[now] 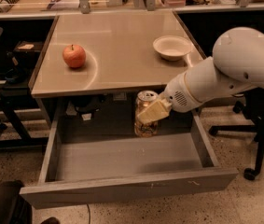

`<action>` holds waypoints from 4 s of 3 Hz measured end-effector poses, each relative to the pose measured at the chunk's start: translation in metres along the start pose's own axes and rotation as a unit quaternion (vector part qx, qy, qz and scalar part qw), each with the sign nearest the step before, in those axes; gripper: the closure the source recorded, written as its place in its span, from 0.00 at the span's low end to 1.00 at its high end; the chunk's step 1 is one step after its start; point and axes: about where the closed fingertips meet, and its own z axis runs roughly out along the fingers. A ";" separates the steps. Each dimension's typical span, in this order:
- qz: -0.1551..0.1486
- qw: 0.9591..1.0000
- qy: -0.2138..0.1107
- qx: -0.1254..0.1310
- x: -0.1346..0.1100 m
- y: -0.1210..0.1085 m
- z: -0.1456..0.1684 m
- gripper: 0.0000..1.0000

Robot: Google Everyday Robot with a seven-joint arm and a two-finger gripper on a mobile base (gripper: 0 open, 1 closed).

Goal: Place orange can into top drawer

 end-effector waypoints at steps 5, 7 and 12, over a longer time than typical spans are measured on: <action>0.065 0.995 -0.061 0.038 0.039 -0.047 0.086 1.00; 0.056 0.992 -0.052 0.104 0.057 -0.062 0.115 1.00; 0.075 0.984 -0.052 0.156 0.091 -0.079 0.126 1.00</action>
Offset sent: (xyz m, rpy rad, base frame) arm -0.0022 0.0053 -0.0296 0.0236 -0.0069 -0.0537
